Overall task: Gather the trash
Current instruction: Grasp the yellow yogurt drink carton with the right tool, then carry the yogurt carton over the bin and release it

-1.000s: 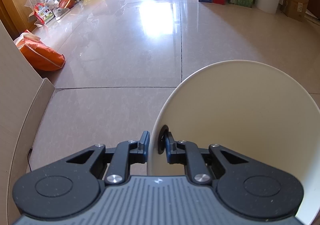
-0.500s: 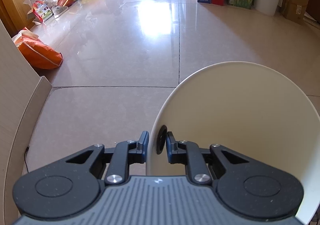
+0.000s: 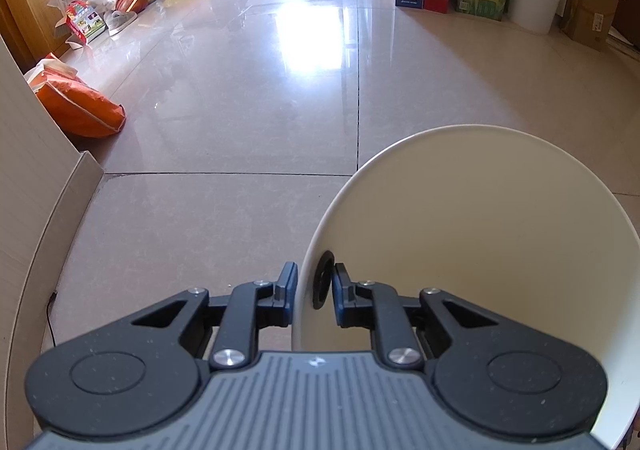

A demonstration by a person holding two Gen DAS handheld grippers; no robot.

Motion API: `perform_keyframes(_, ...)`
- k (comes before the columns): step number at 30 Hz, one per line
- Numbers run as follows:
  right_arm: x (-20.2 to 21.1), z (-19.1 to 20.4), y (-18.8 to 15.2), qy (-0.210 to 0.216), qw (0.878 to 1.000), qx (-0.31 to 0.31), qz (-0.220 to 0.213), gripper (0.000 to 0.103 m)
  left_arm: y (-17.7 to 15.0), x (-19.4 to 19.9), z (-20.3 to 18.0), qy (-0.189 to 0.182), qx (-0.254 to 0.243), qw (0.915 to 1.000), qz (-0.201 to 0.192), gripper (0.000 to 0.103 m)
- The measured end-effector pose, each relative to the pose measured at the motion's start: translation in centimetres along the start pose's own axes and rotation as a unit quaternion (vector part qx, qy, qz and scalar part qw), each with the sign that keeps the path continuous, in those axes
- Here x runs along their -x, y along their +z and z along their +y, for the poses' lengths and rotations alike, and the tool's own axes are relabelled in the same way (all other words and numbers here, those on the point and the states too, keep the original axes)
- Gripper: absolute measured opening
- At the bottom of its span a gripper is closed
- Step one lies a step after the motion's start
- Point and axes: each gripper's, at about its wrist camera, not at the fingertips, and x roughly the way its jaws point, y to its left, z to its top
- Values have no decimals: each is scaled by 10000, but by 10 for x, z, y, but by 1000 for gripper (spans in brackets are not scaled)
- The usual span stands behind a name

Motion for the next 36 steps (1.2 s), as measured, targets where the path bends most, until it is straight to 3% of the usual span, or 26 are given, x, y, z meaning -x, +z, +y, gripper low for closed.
perform_keyframes(2,-1,0,0,-79,9999,35,78,50,0,0,0,-3,-5,10000,-2,15)
perform_keyframes(7,3,-6,-7,-64,9999,97,111,44,0,0,0,-3,-2,10000,-4,15)
perform_keyframes(24,41,-21,-2,10,9960,852,281,41,-1,-1,1,-3,-15,10000,-5,15)
perform_keyframes(36,108,-14,7,400,9879,1431,446,41,0,-1,-2,5,-125,9999,16,15)
